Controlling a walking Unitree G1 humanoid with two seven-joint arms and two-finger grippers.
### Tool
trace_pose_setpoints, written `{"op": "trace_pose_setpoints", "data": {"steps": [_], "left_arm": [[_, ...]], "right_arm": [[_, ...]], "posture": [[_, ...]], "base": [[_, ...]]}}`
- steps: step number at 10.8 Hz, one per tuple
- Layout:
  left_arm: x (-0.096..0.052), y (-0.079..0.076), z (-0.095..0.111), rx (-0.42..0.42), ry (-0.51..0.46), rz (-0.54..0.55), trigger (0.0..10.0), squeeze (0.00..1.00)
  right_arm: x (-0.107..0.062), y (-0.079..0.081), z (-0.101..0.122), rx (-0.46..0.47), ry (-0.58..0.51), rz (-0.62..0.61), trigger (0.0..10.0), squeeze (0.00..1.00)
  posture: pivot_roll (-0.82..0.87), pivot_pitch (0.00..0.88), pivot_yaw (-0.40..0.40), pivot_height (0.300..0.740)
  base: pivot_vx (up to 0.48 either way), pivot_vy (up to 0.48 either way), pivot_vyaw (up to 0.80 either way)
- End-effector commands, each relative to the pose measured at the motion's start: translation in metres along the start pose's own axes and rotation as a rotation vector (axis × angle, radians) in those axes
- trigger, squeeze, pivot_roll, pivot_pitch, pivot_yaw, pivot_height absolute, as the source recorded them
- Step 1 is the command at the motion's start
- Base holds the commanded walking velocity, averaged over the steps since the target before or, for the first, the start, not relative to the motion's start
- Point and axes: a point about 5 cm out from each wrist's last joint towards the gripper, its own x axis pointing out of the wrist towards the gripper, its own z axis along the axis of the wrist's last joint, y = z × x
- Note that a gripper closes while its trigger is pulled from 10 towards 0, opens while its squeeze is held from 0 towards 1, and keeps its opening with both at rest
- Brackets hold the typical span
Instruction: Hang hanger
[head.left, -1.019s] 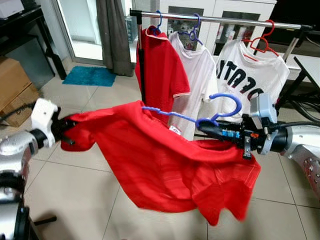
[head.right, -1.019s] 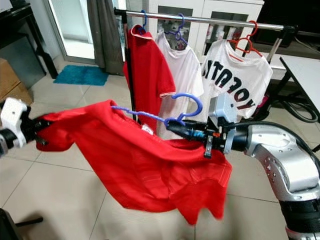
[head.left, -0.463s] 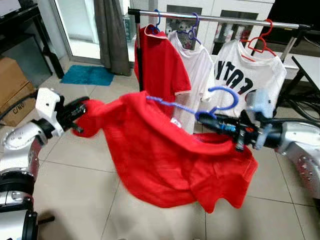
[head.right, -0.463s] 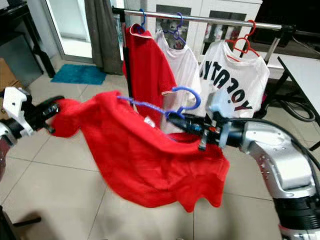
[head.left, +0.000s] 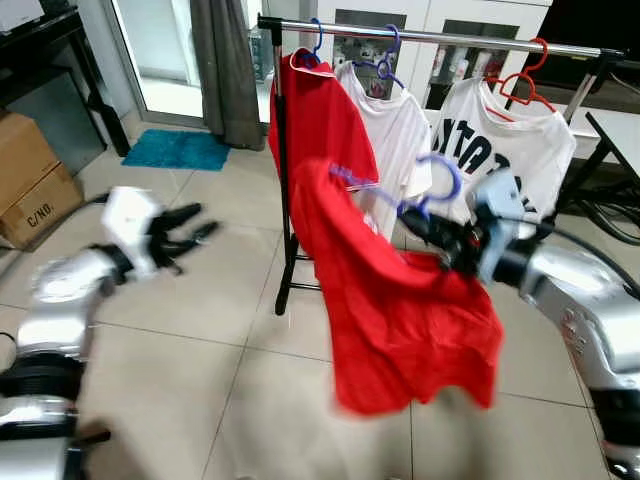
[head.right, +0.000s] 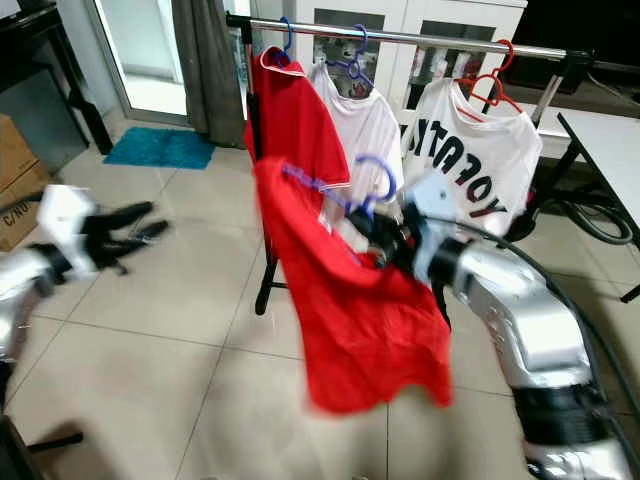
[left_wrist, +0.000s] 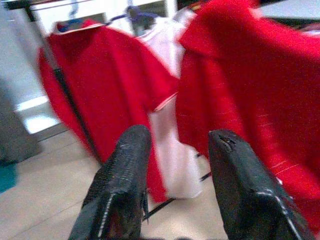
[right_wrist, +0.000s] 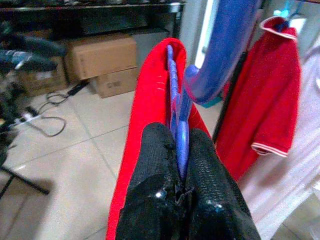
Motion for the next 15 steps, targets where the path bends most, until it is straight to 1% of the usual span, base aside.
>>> {"op": "trace_pose_setpoints", "data": {"steps": [1,2,3,4,5,6,7,8,9,10,11,12,13,14,15], "left_arm": [[0.010,-0.005,0.006,-0.004,-0.003,-0.024,10.0,1.00],[0.025,-0.017,0.011,-0.033,-0.044,-0.055,10.0,1.00],[0.040,-0.031,0.017,-0.037,-0.075,-0.104,10.0,0.35],[0.062,-0.062,0.025,0.121,-0.095,-0.294,10.0,0.00],[0.069,-0.078,0.025,0.252,-0.061,-0.439,10.0,0.00],[0.079,-0.082,0.030,0.316,-0.050,-0.519,10.0,0.00],[0.086,-0.085,0.036,0.347,-0.053,-0.567,10.0,0.00],[0.090,-0.089,0.040,0.359,-0.056,-0.614,10.0,0.00],[0.096,-0.091,0.044,0.414,-0.064,-0.629,10.0,0.00],[0.099,-0.090,0.047,0.427,-0.086,-0.605,10.0,0.00],[0.104,-0.089,0.047,0.426,-0.084,-0.617,10.0,0.00],[0.106,-0.090,0.043,0.454,-0.053,-0.631,10.0,0.00],[0.111,-0.091,0.046,0.465,-0.070,-0.607,10.0,0.00],[0.114,-0.091,0.048,0.460,-0.077,-0.606,7.3,0.00],[0.116,-0.093,0.046,0.451,-0.066,-0.618,0.0,0.00]], "right_arm": [[0.001,-0.003,0.008,-0.002,-0.020,-0.038,10.0,0.00],[0.008,-0.005,0.007,0.055,-0.028,-0.100,10.0,0.00],[0.014,-0.006,0.006,0.104,-0.032,-0.153,10.0,0.00],[0.029,-0.004,0.006,0.166,-0.037,-0.221,10.0,0.00],[0.038,0.001,0.009,0.181,-0.044,-0.225,10.0,0.00],[0.046,0.007,0.015,0.183,-0.052,-0.208,10.0,0.00],[0.051,0.011,0.019,0.182,-0.055,-0.199,10.0,0.00],[0.053,0.012,0.022,0.185,-0.055,-0.202,10.0,0.00],[0.056,0.013,0.026,0.194,-0.058,-0.208,10.0,0.00],[0.057,0.013,0.027,0.197,-0.062,-0.206,10.0,0.00],[0.057,0.016,0.032,0.214,-0.077,-0.189,10.0,0.00],[0.056,0.018,0.035,0.221,-0.085,-0.181,10.0,0.00],[0.056,0.019,0.038,0.223,-0.091,-0.170,10.0,0.00],[0.055,0.021,0.039,0.223,-0.090,-0.159,10.0,0.00],[0.055,0.023,0.040,0.227,-0.089,-0.148,10.0,0.00]], "posture": [[-0.16,0.000,-0.005,0.740],[-0.15,0.000,-0.015,0.740],[-0.16,0.000,-0.014,0.740],[-0.16,0.000,-0.012,0.740],[-0.16,0.000,-0.008,0.740],[-0.17,0.000,0.004,0.740],[-0.17,0.000,0.008,0.740],[-0.18,0.000,0.010,0.740],[-0.18,0.000,0.016,0.740],[-0.18,0.000,0.020,0.740],[-0.19,0.000,0.027,0.740],[-0.19,0.000,0.027,0.740],[-0.19,0.000,0.035,0.740],[-0.19,0.000,0.036,0.740],[-0.19,0.000,0.036,0.740]], "base": [[0.000,0.000,0.00],[0.000,0.000,0.00],[0.000,0.000,0.00],[0.000,0.000,0.00],[0.000,0.000,0.00],[0.000,0.000,0.00],[0.000,0.000,0.00],[0.000,0.000,0.00],[0.000,0.000,0.00],[0.000,0.000,0.00],[0.000,0.000,0.00],[0.000,0.000,0.00],[0.000,0.000,0.00],[0.000,0.000,0.00],[0.000,0.000,0.00]]}}
